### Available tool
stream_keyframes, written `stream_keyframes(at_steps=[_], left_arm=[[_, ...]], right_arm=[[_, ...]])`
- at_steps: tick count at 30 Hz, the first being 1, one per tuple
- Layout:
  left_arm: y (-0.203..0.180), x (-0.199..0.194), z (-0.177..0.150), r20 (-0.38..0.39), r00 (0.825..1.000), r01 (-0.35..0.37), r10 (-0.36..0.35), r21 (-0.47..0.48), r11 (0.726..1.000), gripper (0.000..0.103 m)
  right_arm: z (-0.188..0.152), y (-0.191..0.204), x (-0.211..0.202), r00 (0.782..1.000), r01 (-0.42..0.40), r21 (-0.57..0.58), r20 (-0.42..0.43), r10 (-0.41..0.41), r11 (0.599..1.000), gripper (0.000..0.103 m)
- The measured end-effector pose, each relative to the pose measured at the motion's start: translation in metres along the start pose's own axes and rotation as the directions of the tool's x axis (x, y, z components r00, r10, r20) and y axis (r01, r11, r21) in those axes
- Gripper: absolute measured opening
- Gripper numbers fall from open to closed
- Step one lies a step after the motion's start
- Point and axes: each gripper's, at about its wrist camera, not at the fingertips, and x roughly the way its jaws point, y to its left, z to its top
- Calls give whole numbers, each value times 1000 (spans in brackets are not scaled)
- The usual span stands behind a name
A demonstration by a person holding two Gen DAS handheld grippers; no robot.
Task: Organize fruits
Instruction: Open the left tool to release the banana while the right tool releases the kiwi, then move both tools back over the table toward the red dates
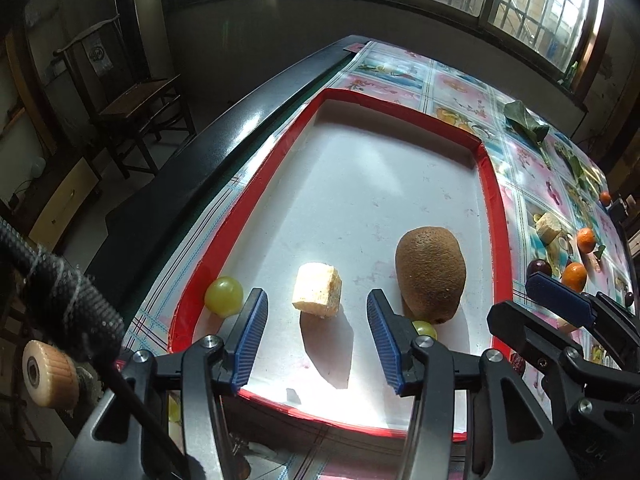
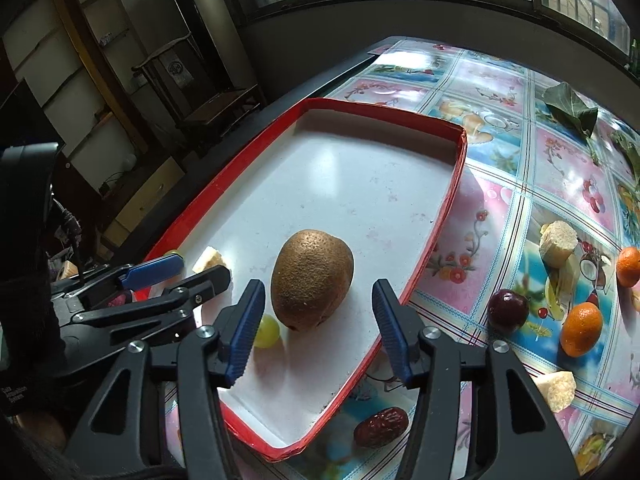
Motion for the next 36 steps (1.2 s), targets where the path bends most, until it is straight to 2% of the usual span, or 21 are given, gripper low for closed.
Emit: stream_keyframes(at_steps=[6,10,19,26,30,36], left_arm=[[-11,-17,-7,22,999,33,-33,5,999,52],[-23,-28,-14,29,997,70,-71,25,997,52],[-75,-49,-40,14,987,156,-160,151,976,52],[-104,-50,-61,-34,977,212,-210,218,953,52],[-110,-48,-66,-69,974,226,-215,236,945,52],[-114,-52,-69,-72,971,240,-230,248,939,52]], right_arm=[[-22,-14,-37,999,-4,36,46,3,999,59],[-45,-37,-64,997,21,85,71,-28,996,59],[-98,-91,-114,989,81,227,99,-105,970,59],[-135,-120,-131,986,110,302,83,-141,947,59],[-143,-128,-135,985,111,322,88,-147,940,59],[-150,-134,-140,984,99,337,108,-143,936,59]])
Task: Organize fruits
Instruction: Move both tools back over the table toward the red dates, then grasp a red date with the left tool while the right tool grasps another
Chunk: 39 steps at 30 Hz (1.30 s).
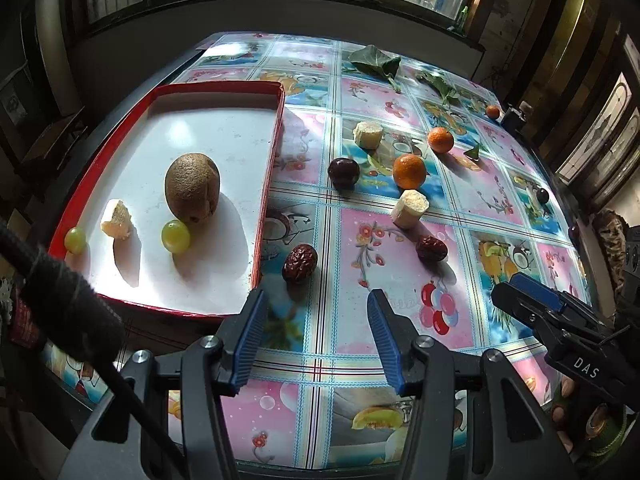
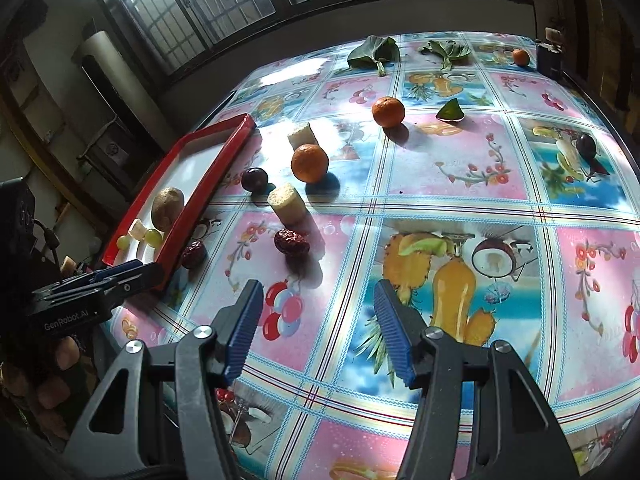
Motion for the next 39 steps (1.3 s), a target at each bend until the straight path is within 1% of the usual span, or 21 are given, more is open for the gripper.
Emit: stream_keyframes(at_steps=[12,21,27,32,36,39], left_arm=[[1,13,7,-36,996,86,-86,-1,996,52],[7,34,16,-70,994,78,-79,-13,997,50],[6,40,23,-71,994,84,-84,2,996,50],[5,47,26,-84,992,95,-93,24,995,50],[4,55,26,-105,991,93,-88,42,995,46],[1,57,27,-101,992,83,-77,57,995,45]], right_arm=[[-2,4,6,1000,-23,-18,1,23,1000,59],[4,6,15,1000,-27,-34,2,27,999,59],[12,10,27,999,-39,-52,-16,38,998,58],[17,19,41,998,-43,-90,-39,39,995,57],[22,25,54,998,-25,-127,-58,17,992,53],[26,28,64,997,-10,-157,-74,-2,988,50]])
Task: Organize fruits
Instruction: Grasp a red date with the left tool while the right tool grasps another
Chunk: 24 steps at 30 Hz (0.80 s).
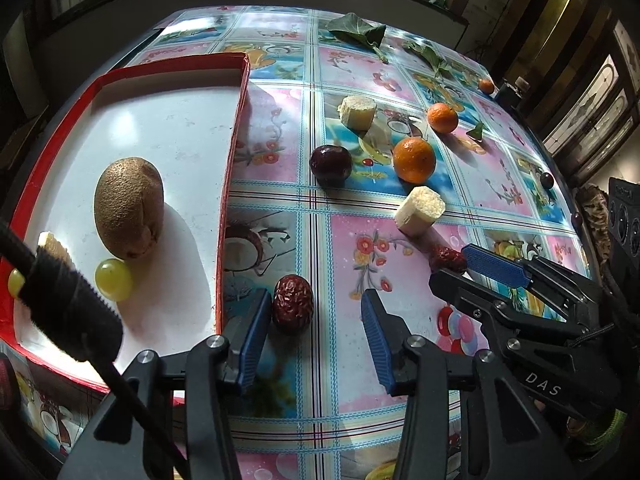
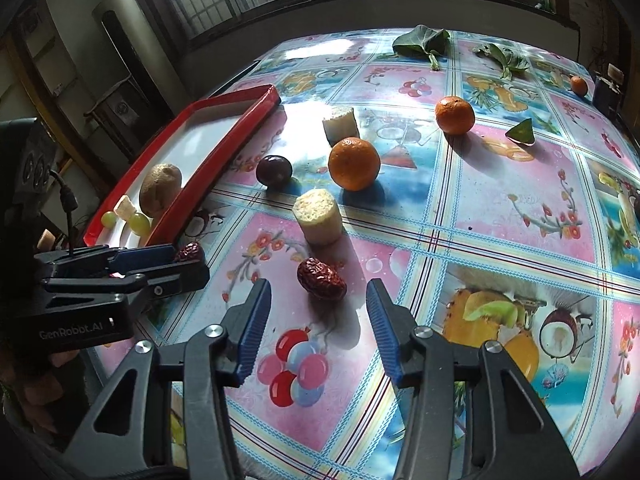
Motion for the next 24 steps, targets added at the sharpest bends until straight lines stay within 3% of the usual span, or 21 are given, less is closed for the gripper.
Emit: stream_keyframes(at_steps=[5,9,24], left_arm=[[-1,4,1,-7,1000,-10,10,15,1000,39],[0,6,-1,3,999,-33,33,21,999,19],[-3,-26,-8,59,998,-18,18,-8,1000,20]], right_arm=[[5,1,9,1000,21,-33,-8,-21,999,45],[7,3,12,1000,22,-59,-5,-22,998,29],[0,-3,-19,999,23,10,44,-23,1000,28]])
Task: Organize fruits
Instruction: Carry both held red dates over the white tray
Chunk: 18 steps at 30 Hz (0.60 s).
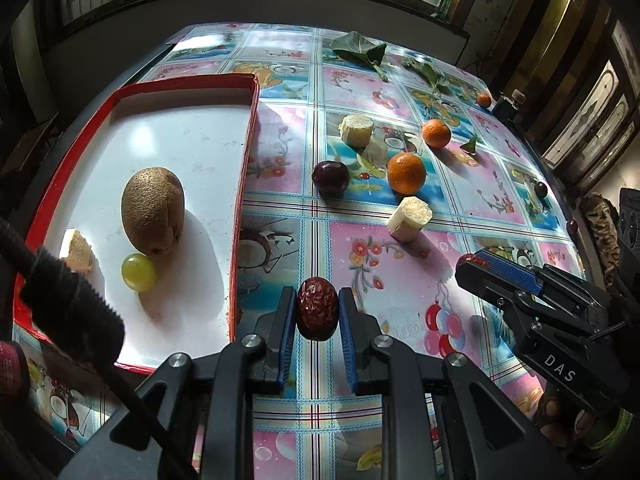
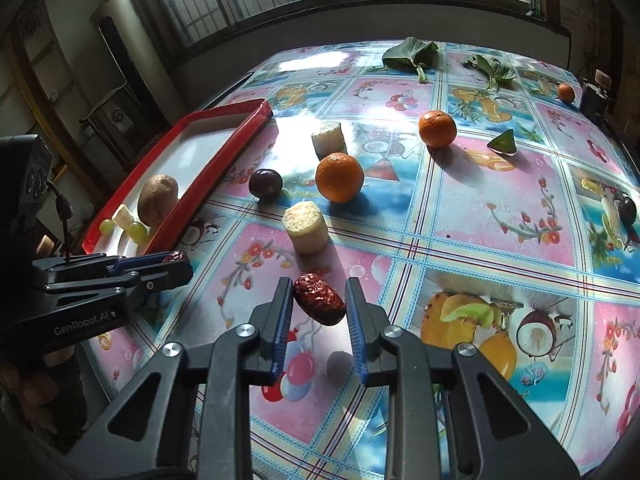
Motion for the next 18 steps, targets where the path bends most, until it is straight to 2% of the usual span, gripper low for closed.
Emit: stream_keyframes(at_steps=[3,18], left_arm=[[3,-7,-1,11,1000,14,-14,0,1000,20],[59,-41,-14,67,997,-28,35,-109,994,20]], right_arm=[[0,5,-6,1000,-3,-8,9,3,1000,28],[7,53,-2,997,-76,-79,7,77,994,28]])
